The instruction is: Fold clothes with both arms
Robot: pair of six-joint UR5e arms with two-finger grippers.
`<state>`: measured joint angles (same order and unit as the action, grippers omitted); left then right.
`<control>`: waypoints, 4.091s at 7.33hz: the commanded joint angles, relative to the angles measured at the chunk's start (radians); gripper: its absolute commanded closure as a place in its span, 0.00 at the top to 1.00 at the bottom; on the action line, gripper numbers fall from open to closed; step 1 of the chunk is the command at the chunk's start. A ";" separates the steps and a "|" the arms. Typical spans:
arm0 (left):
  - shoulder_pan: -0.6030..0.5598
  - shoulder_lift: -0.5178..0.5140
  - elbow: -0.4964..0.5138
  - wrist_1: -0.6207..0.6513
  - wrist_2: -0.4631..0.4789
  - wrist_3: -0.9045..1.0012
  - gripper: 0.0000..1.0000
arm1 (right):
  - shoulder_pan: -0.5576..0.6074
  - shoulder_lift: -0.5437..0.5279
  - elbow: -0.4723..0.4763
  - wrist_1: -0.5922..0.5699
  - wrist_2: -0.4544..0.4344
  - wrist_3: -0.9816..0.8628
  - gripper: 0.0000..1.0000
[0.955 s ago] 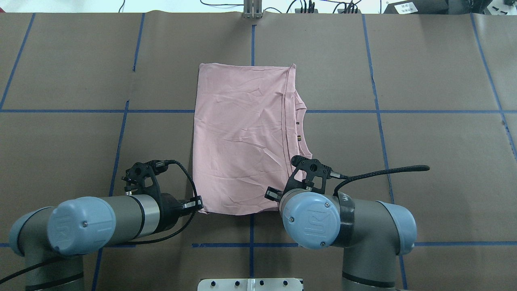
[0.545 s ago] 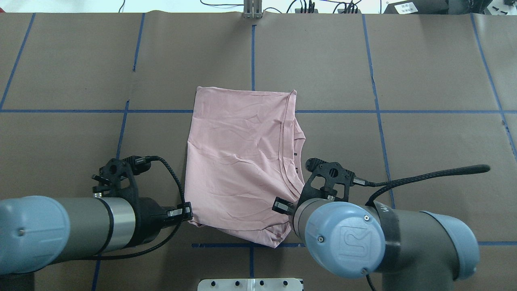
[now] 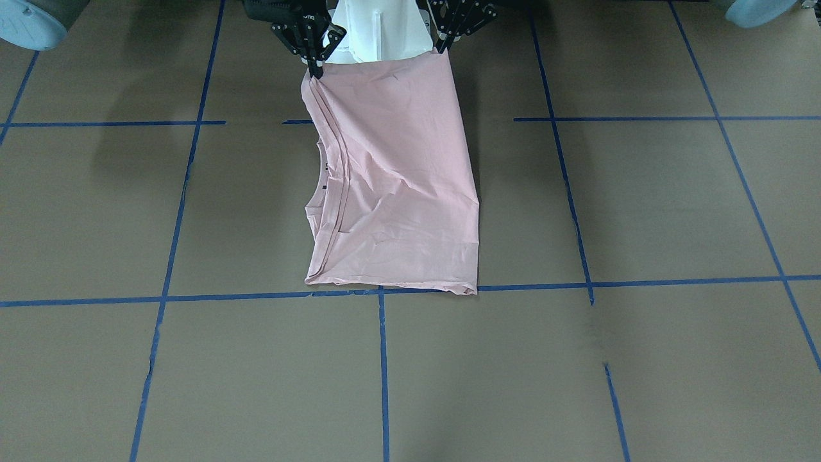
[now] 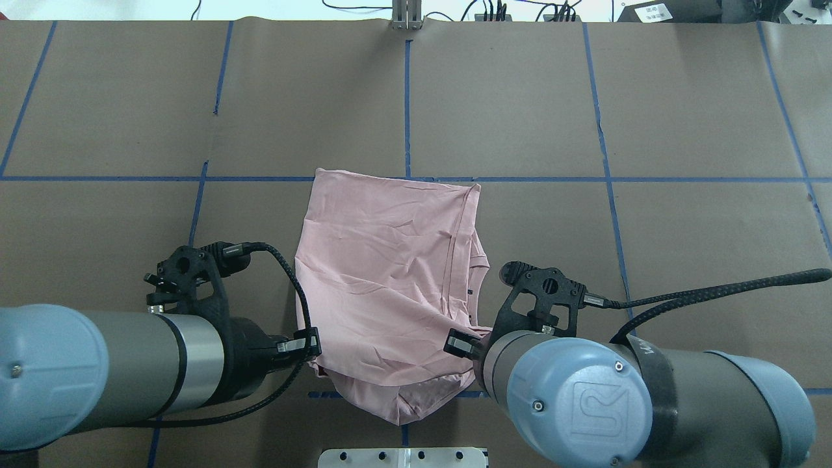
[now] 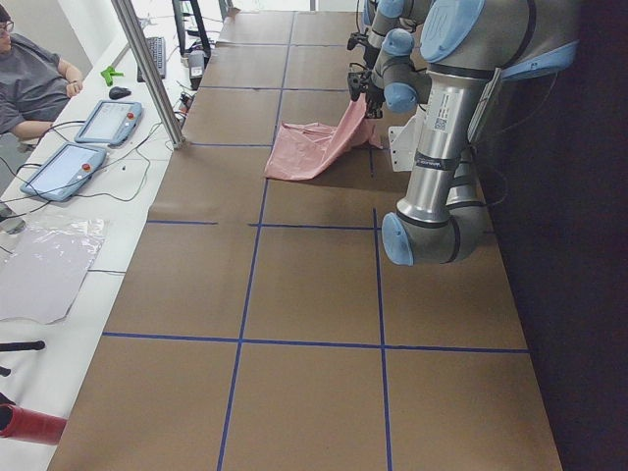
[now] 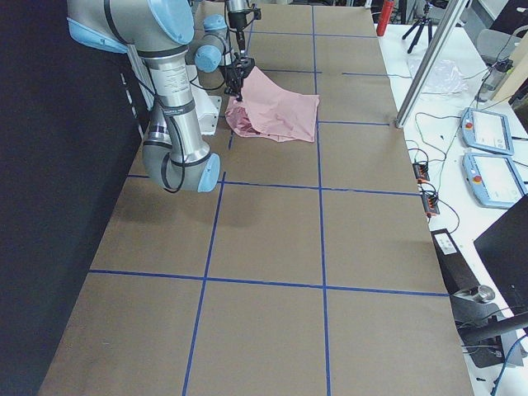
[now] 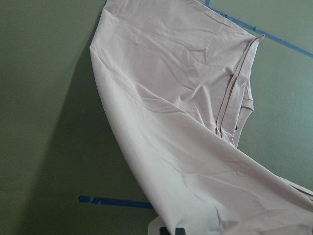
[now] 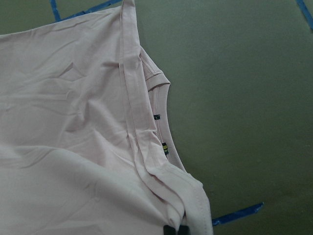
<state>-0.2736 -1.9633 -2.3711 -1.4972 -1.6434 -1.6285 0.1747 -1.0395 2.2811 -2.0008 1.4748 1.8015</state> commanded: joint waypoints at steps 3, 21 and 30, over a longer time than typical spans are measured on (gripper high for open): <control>-0.267 -0.170 0.300 -0.009 -0.082 0.226 0.00 | 0.155 0.125 -0.173 0.010 0.024 -0.085 0.00; -0.715 0.065 0.680 -0.574 -0.376 1.076 1.00 | 0.748 0.005 -0.640 0.526 0.554 -0.965 1.00; -1.404 0.434 0.736 -0.305 -0.481 1.935 1.00 | 1.406 -0.646 -0.637 0.502 0.779 -1.955 1.00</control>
<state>-1.6088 -1.5704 -1.6646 -1.8116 -2.1115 0.3060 1.5253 -1.6239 1.6515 -1.5018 2.2526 -0.1456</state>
